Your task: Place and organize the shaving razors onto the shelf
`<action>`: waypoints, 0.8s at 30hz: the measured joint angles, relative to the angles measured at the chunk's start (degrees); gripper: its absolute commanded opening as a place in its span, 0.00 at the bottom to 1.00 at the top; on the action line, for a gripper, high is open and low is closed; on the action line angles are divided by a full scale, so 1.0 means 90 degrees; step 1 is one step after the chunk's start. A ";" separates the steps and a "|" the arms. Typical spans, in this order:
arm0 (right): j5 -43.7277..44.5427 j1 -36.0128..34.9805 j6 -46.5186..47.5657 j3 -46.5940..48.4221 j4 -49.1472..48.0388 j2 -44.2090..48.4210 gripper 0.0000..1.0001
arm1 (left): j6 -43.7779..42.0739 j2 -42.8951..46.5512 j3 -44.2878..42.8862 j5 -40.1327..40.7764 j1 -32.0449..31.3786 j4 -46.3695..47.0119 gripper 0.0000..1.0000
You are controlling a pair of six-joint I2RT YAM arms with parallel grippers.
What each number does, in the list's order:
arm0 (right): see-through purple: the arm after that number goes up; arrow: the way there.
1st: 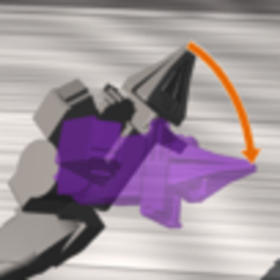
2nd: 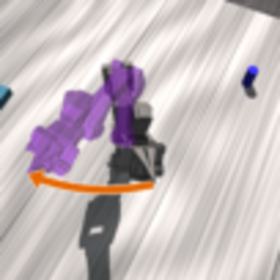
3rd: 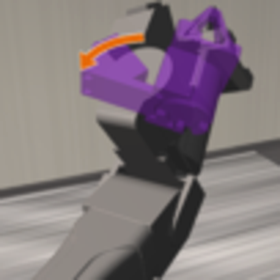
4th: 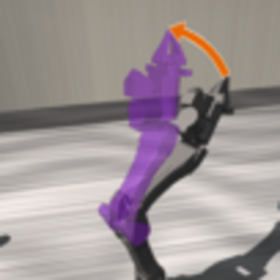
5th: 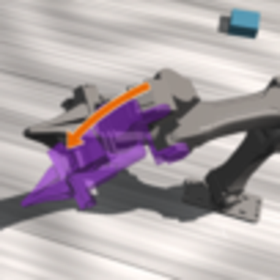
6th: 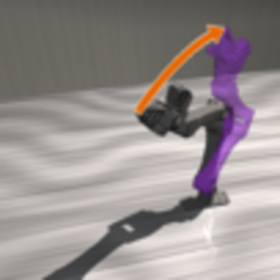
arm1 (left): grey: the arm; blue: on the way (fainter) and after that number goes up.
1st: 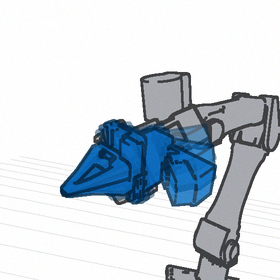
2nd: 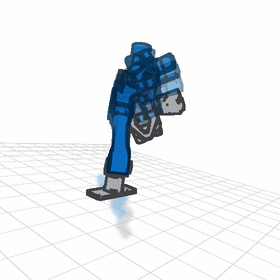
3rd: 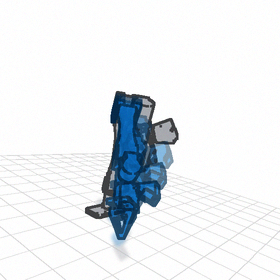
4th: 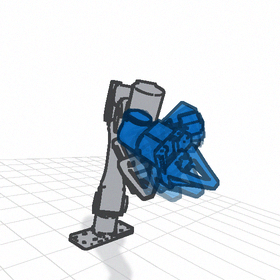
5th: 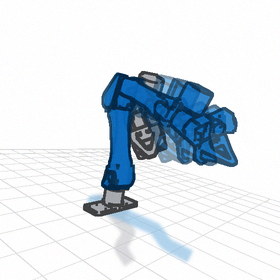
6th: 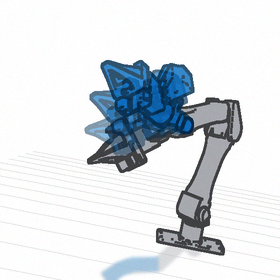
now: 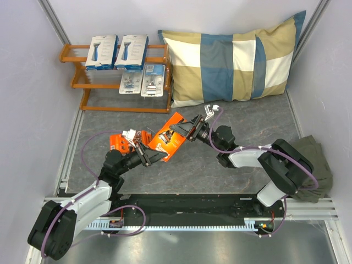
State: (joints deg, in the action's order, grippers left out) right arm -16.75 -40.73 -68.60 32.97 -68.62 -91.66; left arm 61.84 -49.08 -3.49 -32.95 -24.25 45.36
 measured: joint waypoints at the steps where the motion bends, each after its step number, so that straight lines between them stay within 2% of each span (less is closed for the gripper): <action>1: 0.0024 0.0000 0.0053 -0.0007 0.0090 0.0085 0.98 | 0.0000 0.0002 0.0000 -0.0002 0.0000 0.0015 0.02; 14: 0.0556 -0.0005 0.0753 -0.0080 0.1370 0.0923 0.98 | -0.0029 0.0182 0.0000 0.0097 -0.0029 -0.0058 0.02; 24: 0.0988 -0.0005 0.1161 -0.0080 0.1926 0.1241 0.98 | -0.0362 0.0731 -0.0308 0.0461 -0.0017 -0.1120 0.02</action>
State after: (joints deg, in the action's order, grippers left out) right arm -7.86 -40.77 -58.15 32.25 -51.29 -80.49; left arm 58.59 -42.50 -6.26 -28.80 -24.40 35.29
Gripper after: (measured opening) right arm 0.982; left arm 0.263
